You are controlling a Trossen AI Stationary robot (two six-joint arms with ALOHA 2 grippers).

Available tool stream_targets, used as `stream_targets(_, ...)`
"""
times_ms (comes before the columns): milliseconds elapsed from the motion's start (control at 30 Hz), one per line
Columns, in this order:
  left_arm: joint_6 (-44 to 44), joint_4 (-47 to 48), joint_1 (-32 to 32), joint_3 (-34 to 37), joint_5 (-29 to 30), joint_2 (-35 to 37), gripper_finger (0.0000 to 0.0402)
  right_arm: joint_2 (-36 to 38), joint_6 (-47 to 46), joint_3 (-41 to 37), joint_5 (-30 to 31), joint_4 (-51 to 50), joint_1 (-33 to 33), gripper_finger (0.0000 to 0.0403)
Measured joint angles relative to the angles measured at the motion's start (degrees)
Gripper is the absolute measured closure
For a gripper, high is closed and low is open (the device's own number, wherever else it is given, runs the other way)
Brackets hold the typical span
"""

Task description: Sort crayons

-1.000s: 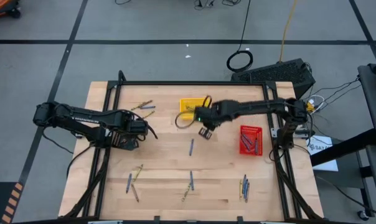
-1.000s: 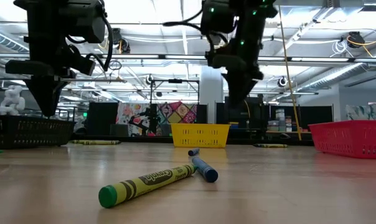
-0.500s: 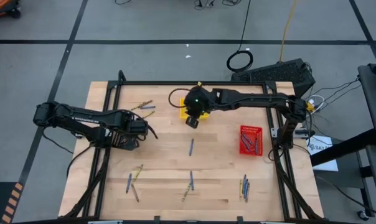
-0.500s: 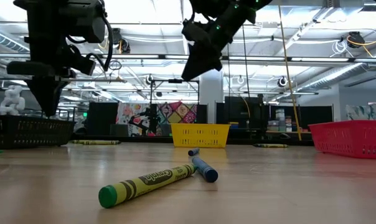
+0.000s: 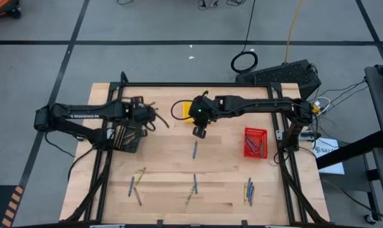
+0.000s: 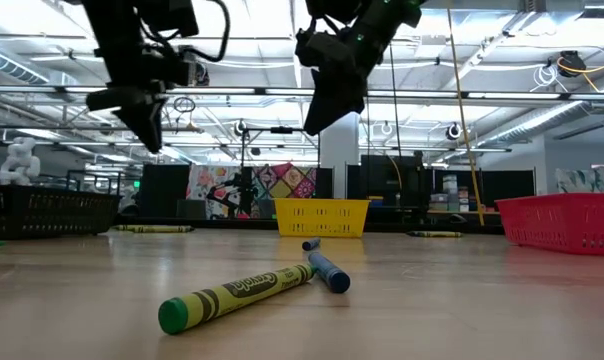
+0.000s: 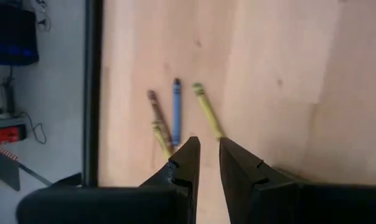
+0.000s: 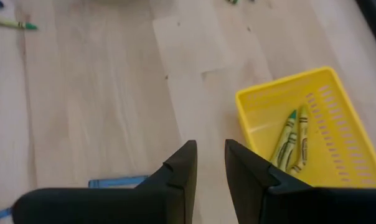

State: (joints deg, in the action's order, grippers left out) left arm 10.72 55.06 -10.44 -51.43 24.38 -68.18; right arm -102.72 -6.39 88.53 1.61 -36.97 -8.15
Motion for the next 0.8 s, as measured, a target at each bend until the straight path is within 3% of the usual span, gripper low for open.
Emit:
stream_targets(167,6.3,-1.7,-8.5,-0.4,-0.9,0.0,0.0347,0.0,0.0,0.0,0.0,-1.1,1.6,0.0332)
stream_targets(467,12.7,-6.1,-23.6,-0.4,-13.1,-0.2,0.0347,0.0,-4.5,0.0,0.1,-3.0,3.9,0.0332)
stream_targets(633,14.1,-6.7,-27.8,-0.4,-15.6,-1.8,0.0347,0.0,-7.4,0.0,0.1,-6.3,6.4,0.0332)
stream_targets(800,15.4,-6.8,-28.6,-0.4,-25.2,-4.8,0.0347,0.0,-11.0,0.0,1.7,-11.1,9.8,0.0332)
